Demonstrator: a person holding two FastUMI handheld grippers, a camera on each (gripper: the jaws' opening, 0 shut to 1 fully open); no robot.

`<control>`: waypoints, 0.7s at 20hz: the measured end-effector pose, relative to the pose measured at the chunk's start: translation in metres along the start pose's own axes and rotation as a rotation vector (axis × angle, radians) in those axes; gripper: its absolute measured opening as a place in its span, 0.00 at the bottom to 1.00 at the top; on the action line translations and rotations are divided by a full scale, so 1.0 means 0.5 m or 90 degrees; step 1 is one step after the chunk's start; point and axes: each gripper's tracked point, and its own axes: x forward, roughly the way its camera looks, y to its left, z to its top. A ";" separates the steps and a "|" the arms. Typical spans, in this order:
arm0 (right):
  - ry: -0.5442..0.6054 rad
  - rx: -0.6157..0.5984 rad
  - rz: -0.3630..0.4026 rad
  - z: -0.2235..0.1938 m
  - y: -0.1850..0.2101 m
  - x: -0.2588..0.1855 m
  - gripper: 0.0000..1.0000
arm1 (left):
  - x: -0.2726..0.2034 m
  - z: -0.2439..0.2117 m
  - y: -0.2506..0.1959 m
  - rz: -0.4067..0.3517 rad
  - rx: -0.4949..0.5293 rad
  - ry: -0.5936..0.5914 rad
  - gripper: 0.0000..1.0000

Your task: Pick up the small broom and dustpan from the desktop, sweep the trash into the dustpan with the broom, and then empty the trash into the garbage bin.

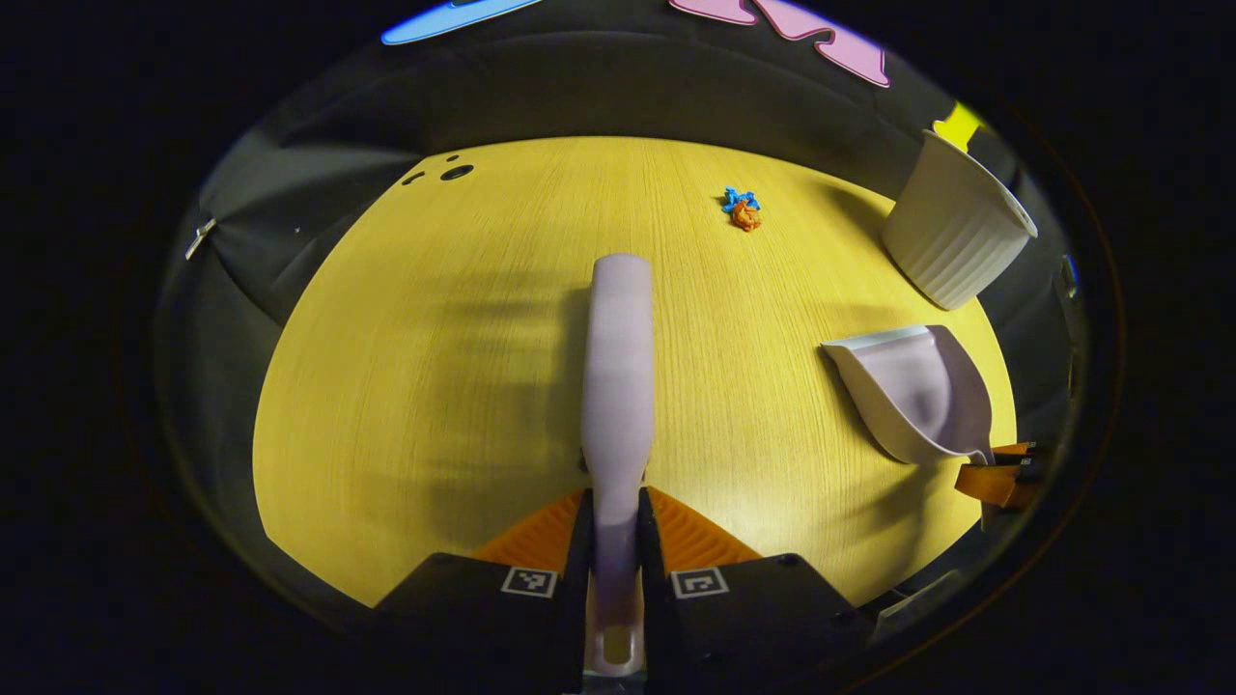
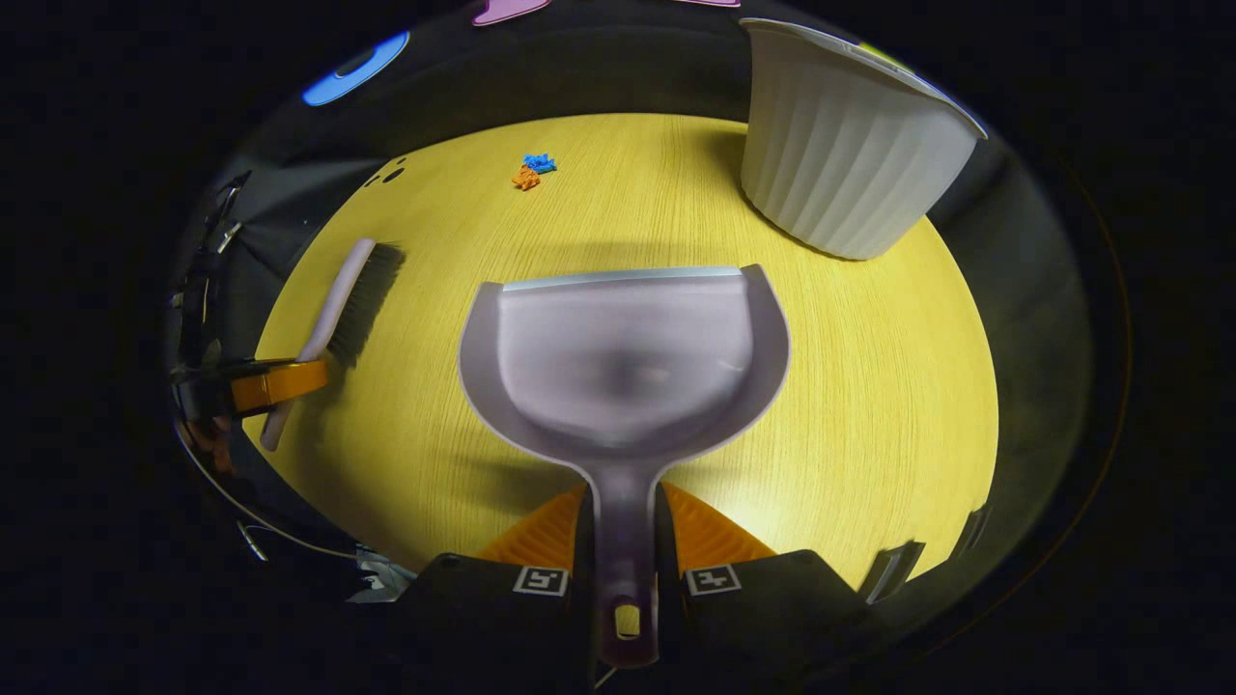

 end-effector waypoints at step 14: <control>0.022 -0.174 0.072 0.091 -0.051 0.025 0.29 | 0.028 0.080 0.009 -0.028 -0.015 0.023 0.19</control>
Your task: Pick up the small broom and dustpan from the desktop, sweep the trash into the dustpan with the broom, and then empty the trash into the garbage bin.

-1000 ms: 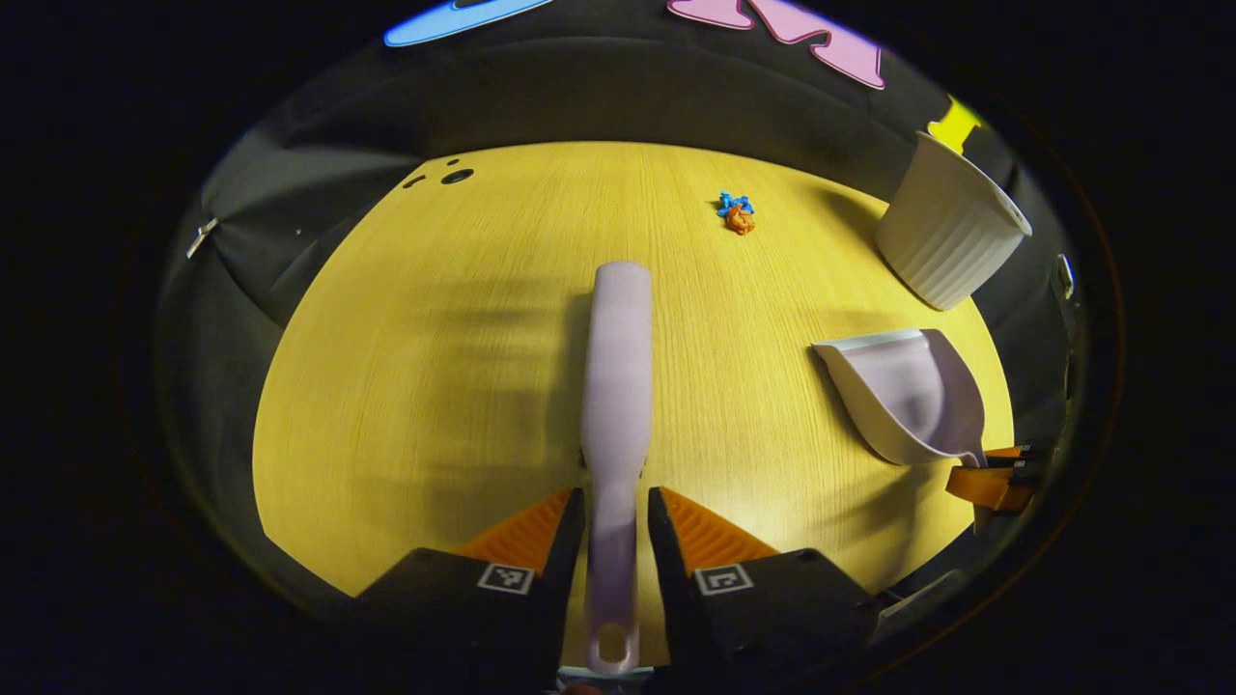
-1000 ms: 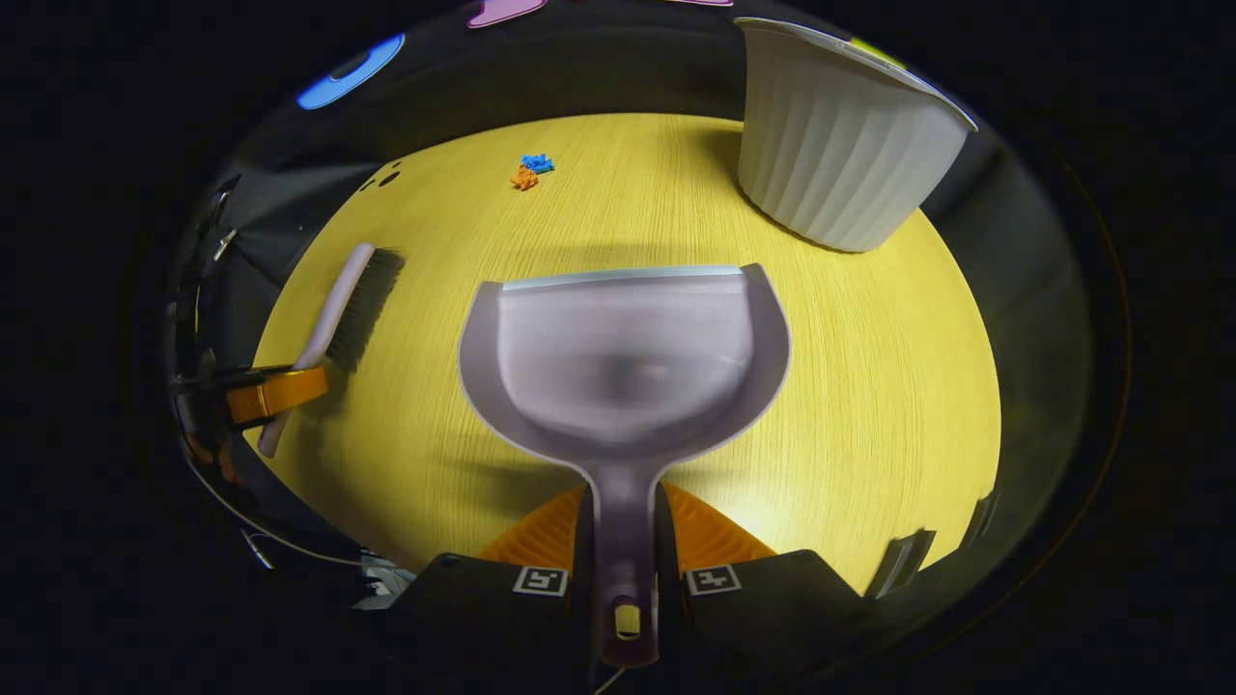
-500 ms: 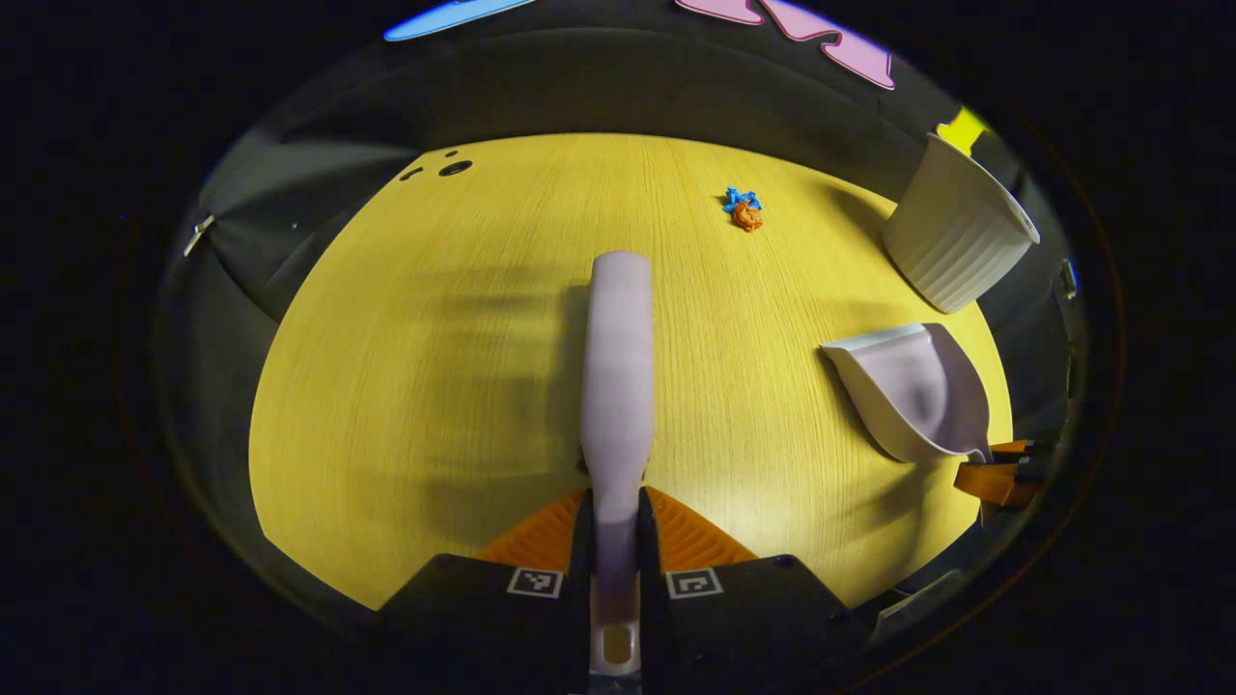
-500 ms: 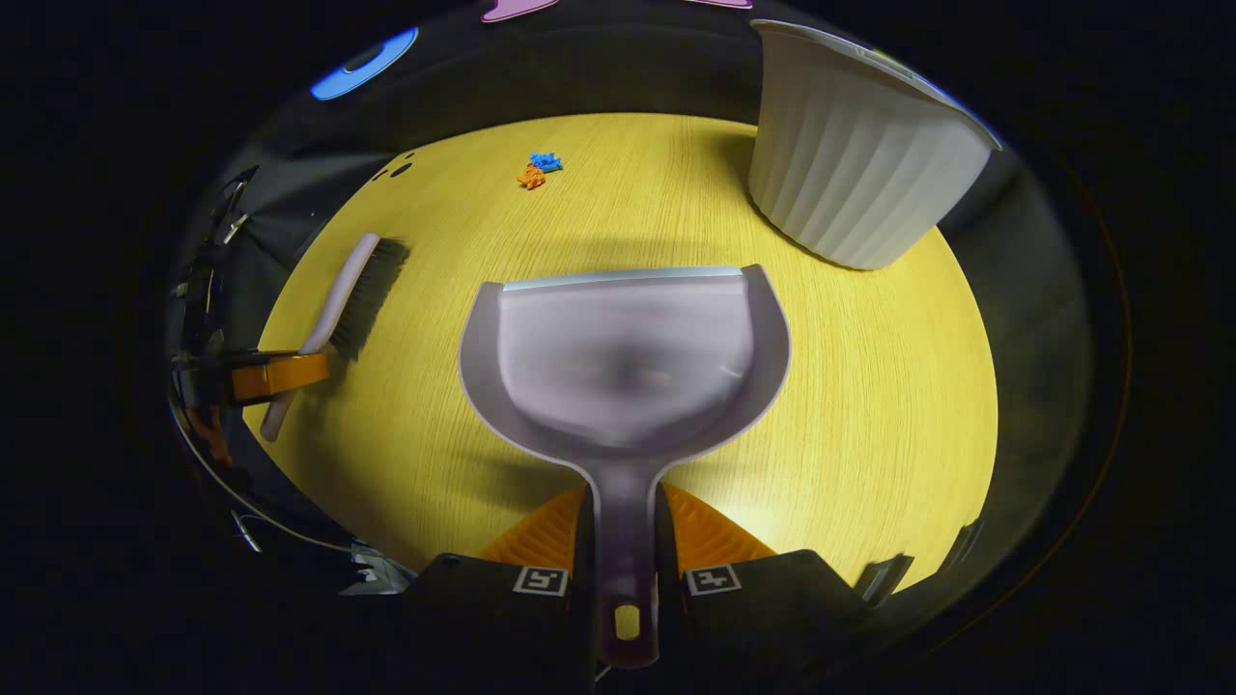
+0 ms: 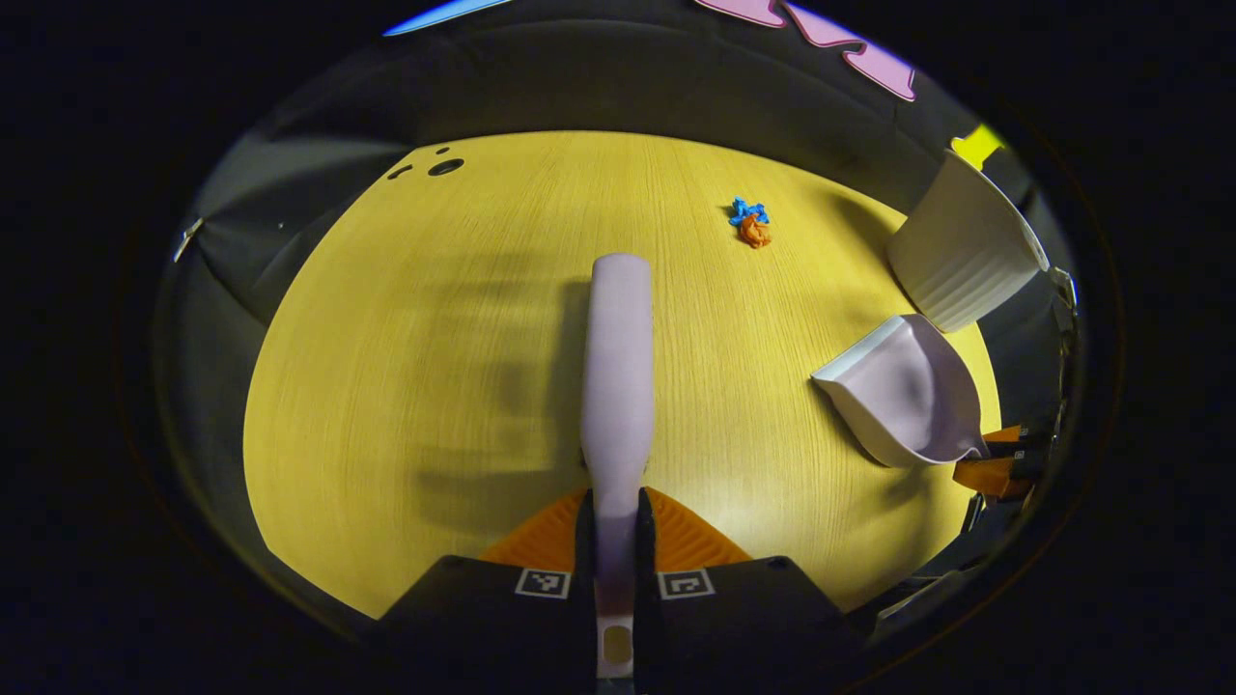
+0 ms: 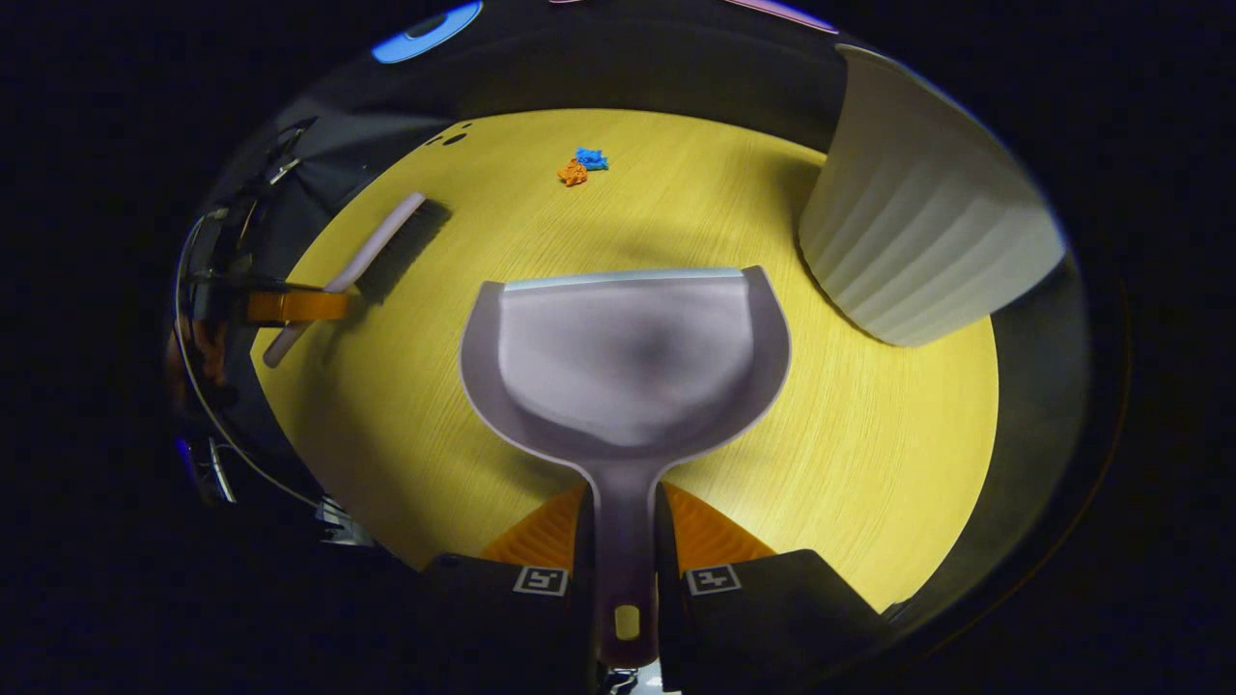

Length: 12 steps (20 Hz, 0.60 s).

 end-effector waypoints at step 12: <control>0.017 -0.124 0.061 0.122 -0.058 0.046 0.29 | 0.053 0.200 0.005 0.010 0.005 -0.019 0.18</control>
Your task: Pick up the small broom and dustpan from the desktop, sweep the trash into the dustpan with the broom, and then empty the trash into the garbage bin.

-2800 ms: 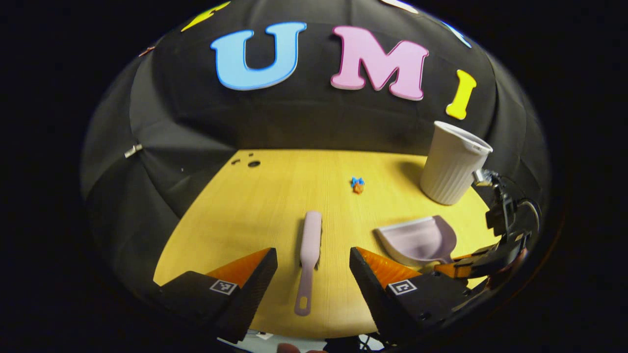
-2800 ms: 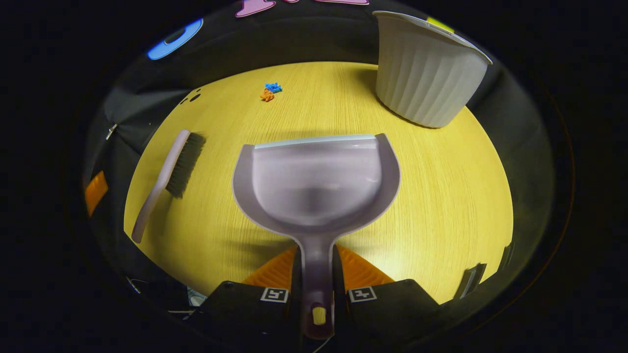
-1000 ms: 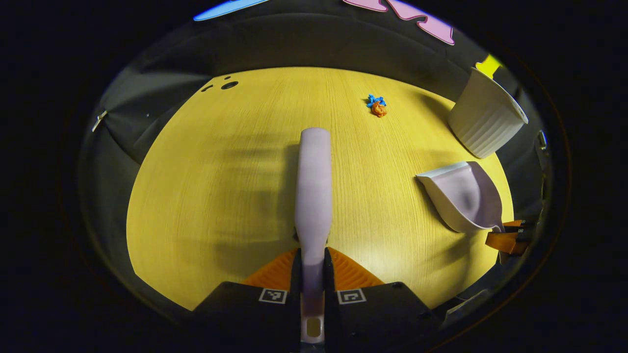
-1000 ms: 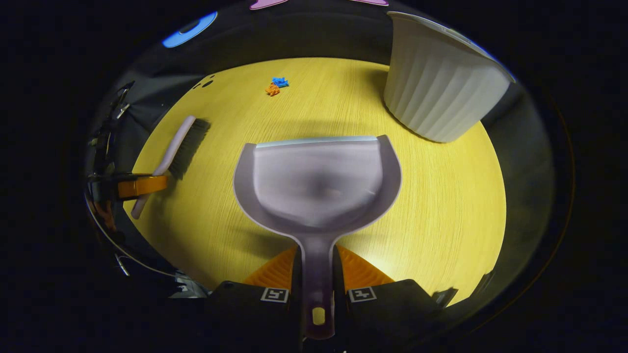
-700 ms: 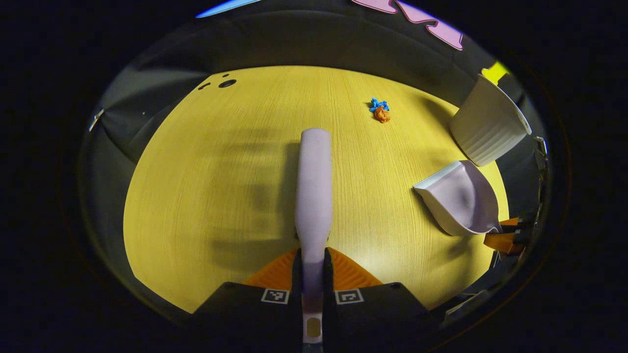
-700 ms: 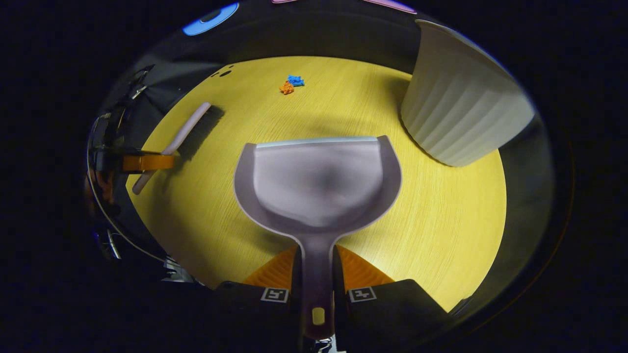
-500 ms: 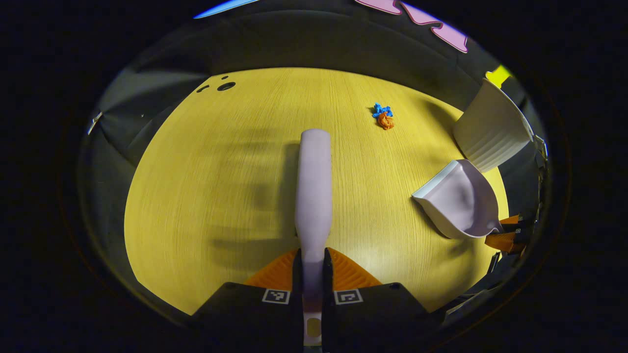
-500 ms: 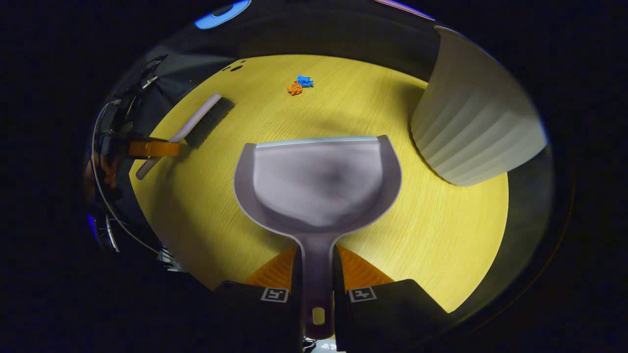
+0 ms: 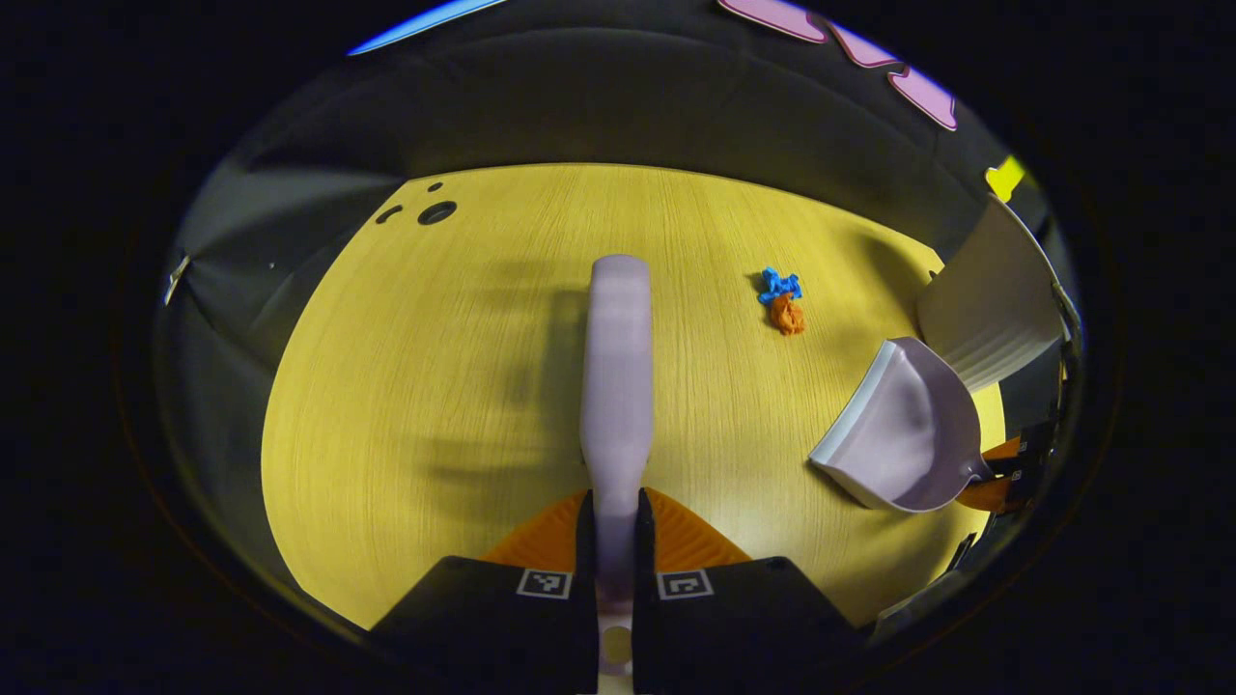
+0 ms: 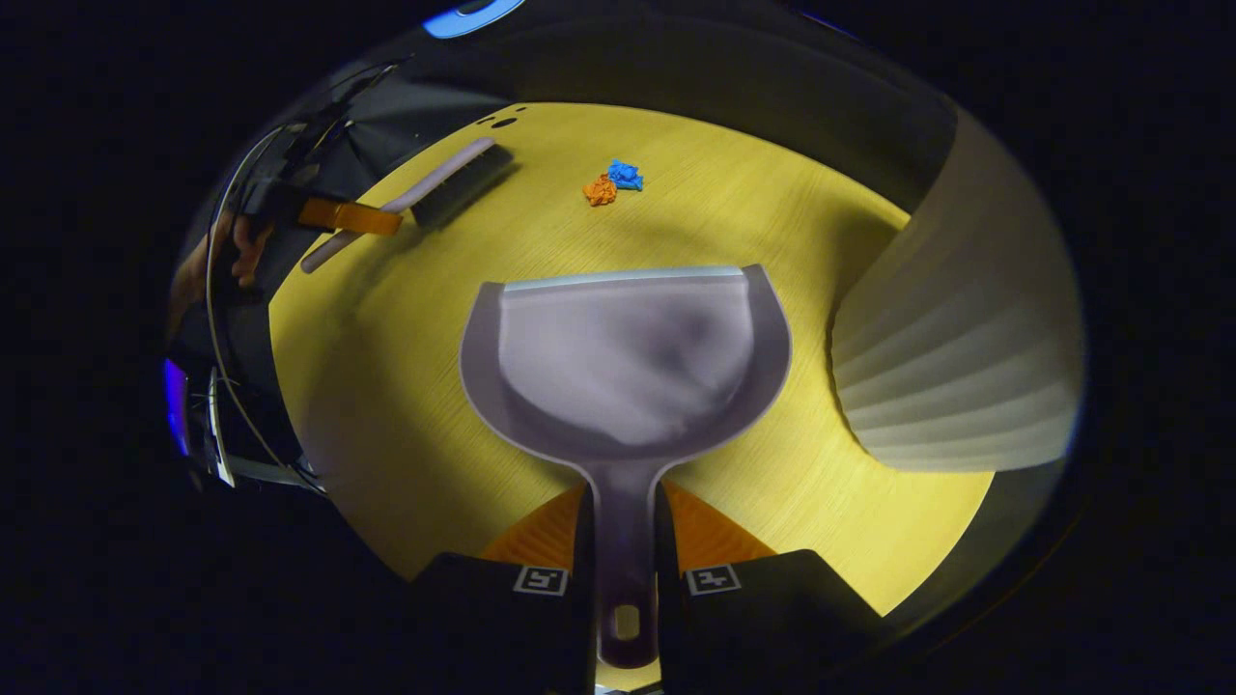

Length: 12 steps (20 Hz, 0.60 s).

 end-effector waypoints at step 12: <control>0.043 -0.012 0.033 0.027 -0.005 0.039 0.30 | 0.116 0.159 -0.082 -0.030 0.129 0.019 0.21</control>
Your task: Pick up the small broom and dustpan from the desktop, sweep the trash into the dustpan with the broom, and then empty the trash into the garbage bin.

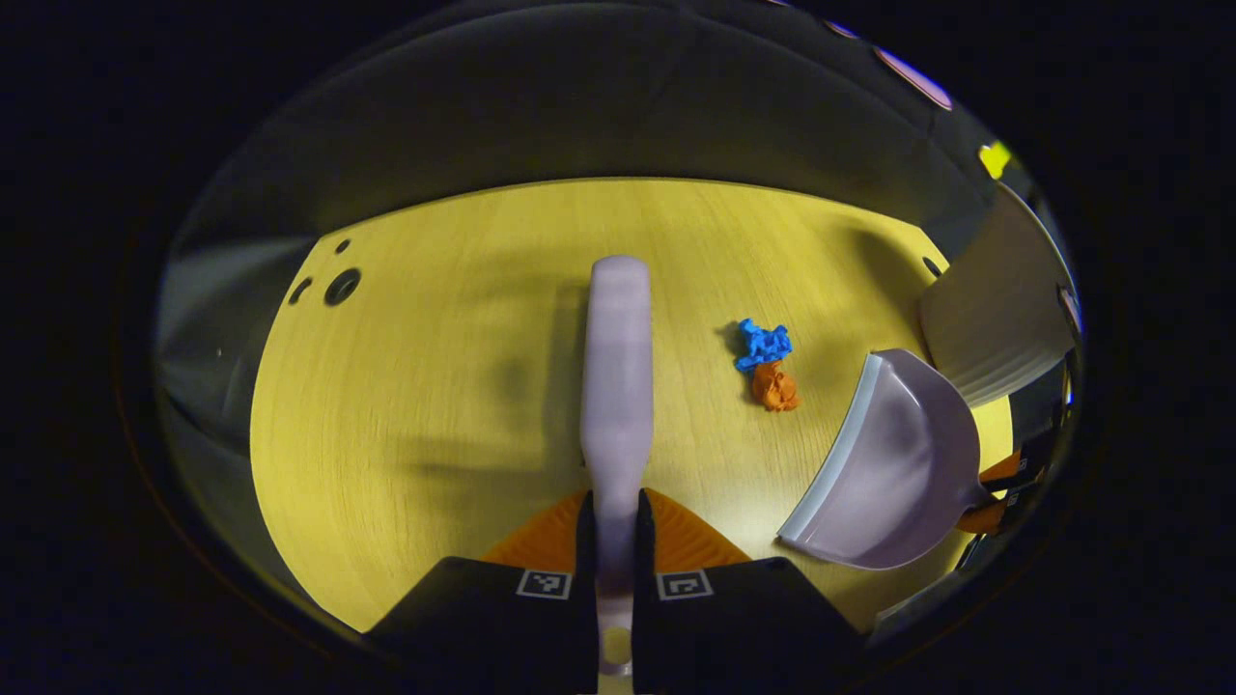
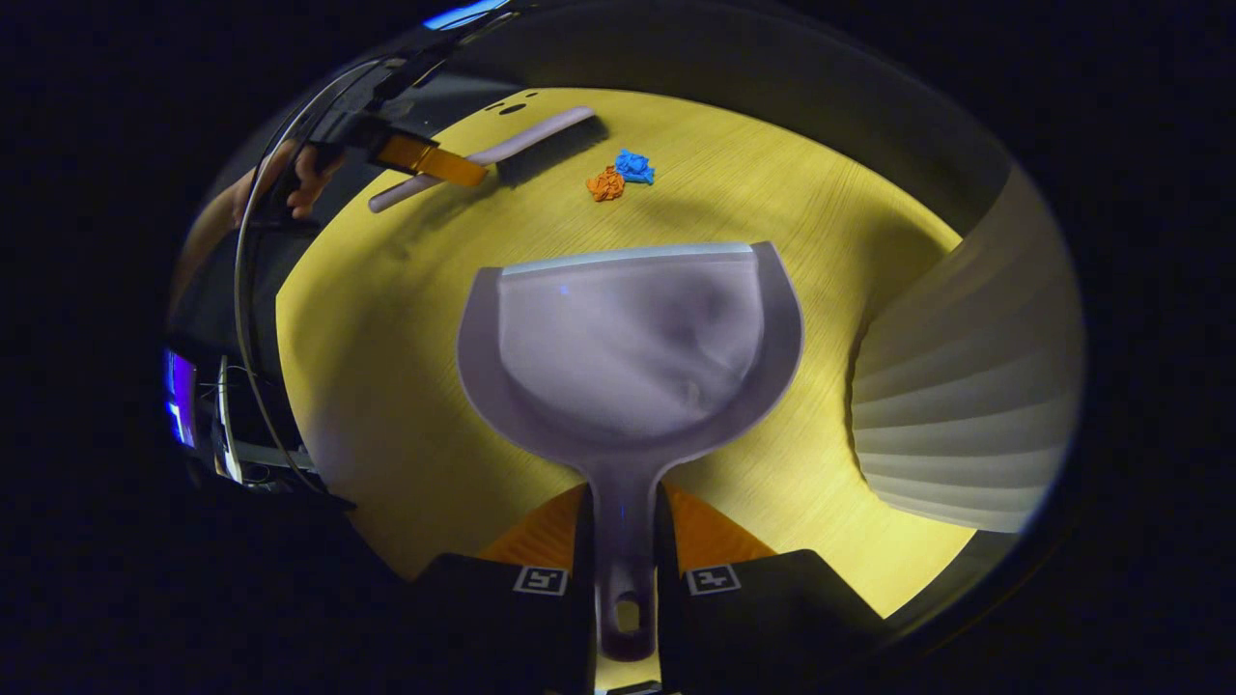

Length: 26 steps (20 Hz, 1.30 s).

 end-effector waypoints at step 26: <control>-0.031 0.041 -0.006 0.000 0.028 -0.006 0.29 | -0.063 -0.117 -0.306 -0.223 0.205 0.064 0.18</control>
